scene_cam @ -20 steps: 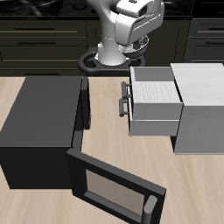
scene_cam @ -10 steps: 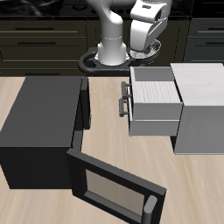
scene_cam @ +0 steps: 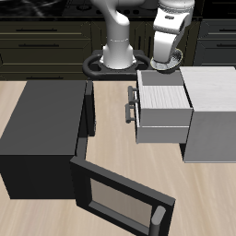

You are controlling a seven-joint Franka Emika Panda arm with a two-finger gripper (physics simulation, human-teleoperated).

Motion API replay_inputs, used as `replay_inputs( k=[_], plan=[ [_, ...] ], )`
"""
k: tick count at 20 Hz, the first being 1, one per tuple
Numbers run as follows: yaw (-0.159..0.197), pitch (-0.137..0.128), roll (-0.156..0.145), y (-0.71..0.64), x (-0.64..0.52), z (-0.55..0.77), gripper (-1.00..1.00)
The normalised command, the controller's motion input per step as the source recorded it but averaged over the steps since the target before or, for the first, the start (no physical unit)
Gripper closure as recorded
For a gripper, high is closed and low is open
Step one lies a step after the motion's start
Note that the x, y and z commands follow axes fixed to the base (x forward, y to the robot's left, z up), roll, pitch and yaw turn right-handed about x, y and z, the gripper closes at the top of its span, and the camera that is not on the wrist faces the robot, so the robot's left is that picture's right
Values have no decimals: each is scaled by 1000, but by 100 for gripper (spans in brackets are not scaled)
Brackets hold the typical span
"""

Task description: Place the bowl in the top drawer

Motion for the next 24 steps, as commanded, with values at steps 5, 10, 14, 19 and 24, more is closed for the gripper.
replay_inputs(
  k=[5,10,14,19,24],
  plan=[
    [-24,60,47,446,-60,-266,100],
    [-54,68,36,300,-101,-320,100],
    [-122,164,82,177,-340,-676,100],
    [-43,92,37,48,-287,-544,100],
    [7,57,40,31,-229,-391,100]
  ],
)
